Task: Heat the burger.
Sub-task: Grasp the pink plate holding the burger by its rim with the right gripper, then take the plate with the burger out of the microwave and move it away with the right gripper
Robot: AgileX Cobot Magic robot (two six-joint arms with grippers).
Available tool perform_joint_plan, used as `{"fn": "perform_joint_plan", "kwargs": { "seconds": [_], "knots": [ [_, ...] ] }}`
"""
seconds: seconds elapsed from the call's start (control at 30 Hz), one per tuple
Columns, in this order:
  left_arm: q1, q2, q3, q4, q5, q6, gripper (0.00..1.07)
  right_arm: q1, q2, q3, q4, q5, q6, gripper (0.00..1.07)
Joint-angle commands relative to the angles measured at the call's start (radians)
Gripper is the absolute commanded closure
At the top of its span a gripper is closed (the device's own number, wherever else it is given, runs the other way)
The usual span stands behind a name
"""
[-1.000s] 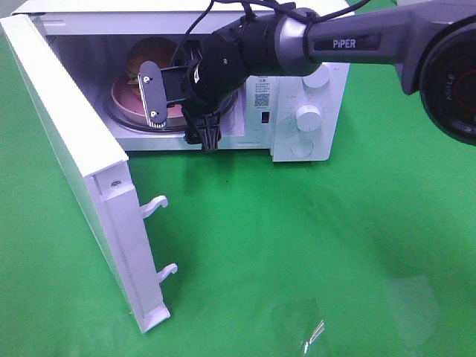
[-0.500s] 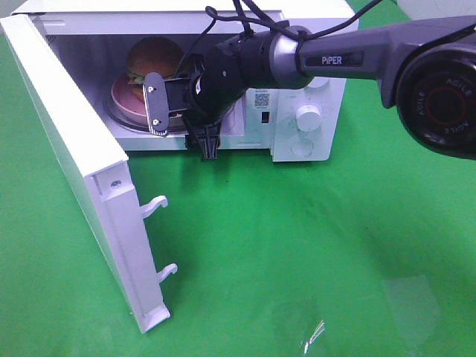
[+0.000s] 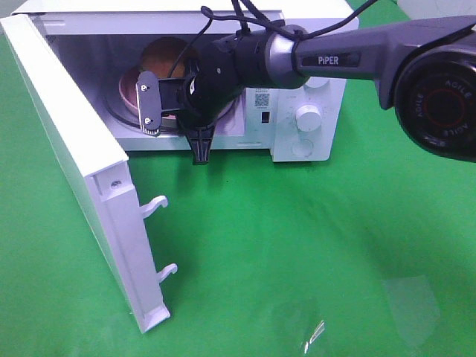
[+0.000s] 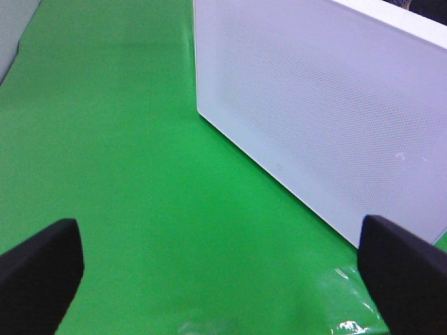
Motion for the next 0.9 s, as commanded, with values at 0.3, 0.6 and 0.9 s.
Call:
{"fn": "perform_joint_plan", "kwargs": {
  "seconds": [0.3, 0.6, 0.9],
  "knots": [
    [0.001, -0.015, 0.000, -0.002, -0.008, -0.002, 0.07, 0.009, -0.015, -0.007, 0.016, 0.081, -0.041, 1.07],
    [0.001, -0.015, 0.000, -0.001, -0.008, -0.002, 0.07, 0.011, -0.075, -0.003, 0.004, 0.154, -0.126, 1.07],
    [0.001, -0.015, 0.000, -0.002, -0.008, -0.002, 0.07, 0.011, -0.178, 0.159, -0.041, 0.001, -0.122, 1.07]
  ]
}}
